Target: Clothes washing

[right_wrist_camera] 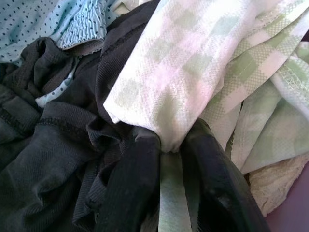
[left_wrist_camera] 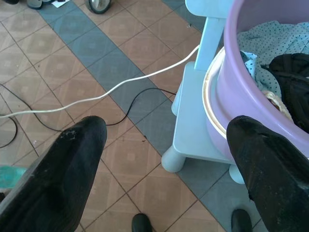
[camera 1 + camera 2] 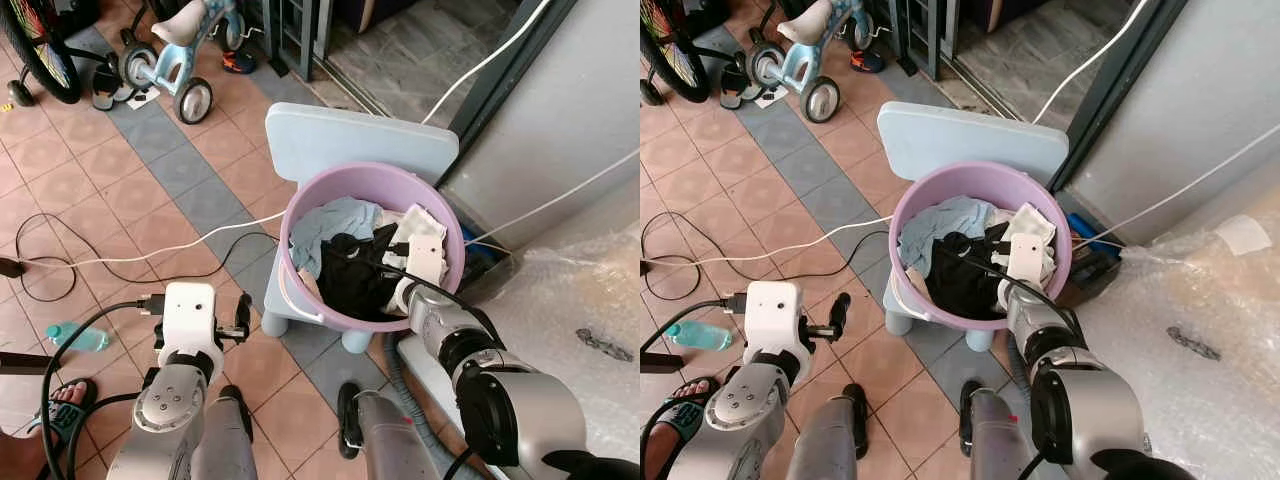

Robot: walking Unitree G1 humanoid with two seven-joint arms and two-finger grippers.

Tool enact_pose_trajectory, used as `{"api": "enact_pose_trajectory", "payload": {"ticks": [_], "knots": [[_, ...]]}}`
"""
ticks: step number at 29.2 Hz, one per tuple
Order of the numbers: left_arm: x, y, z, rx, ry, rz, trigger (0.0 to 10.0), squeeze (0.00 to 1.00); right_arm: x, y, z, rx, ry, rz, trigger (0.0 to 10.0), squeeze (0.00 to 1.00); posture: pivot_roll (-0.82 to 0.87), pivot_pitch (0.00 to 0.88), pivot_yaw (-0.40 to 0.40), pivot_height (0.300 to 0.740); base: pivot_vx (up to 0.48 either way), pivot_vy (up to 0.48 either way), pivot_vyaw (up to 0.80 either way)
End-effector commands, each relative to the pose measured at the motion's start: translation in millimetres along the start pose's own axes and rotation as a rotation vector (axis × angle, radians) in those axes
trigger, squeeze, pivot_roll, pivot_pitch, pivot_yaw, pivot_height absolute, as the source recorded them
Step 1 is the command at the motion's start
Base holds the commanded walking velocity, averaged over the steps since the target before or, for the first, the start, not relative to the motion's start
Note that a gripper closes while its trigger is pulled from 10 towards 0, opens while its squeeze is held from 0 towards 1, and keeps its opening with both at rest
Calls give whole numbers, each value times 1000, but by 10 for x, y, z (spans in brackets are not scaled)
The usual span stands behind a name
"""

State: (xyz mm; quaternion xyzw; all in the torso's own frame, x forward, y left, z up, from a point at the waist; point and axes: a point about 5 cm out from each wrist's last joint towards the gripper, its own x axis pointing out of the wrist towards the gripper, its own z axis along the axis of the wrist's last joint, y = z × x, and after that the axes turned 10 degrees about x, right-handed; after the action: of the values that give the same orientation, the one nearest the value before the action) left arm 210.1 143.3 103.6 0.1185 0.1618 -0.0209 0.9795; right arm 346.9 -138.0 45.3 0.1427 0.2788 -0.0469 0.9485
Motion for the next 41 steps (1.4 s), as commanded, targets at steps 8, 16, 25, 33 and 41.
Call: {"api": "enact_pose_trajectory", "payload": {"ticks": [8,16,25,33,41], "knots": [[160,34,-5,16,-4,5,10000,0,11,44,177,60,-34,23,0,0,106,193,-66,740,0,0,0],[342,90,94,34,-57,13,10000,0,-13,209,643,110,-148,143,0,0,88,99,-43,740,0,0,0],[525,54,139,36,-92,6,10000,0,-332,391,1384,190,-395,516,0,0,36,1,-21,740,0,0,0],[646,-18,196,38,-125,-24,10000,0,-942,180,2049,406,-705,687,0,0,-10,0,16,740,0,0,0],[693,-81,208,37,-144,-34,10000,0,-985,258,1691,241,-553,785,0,0,-14,0,16,740,0,0,0]]}}
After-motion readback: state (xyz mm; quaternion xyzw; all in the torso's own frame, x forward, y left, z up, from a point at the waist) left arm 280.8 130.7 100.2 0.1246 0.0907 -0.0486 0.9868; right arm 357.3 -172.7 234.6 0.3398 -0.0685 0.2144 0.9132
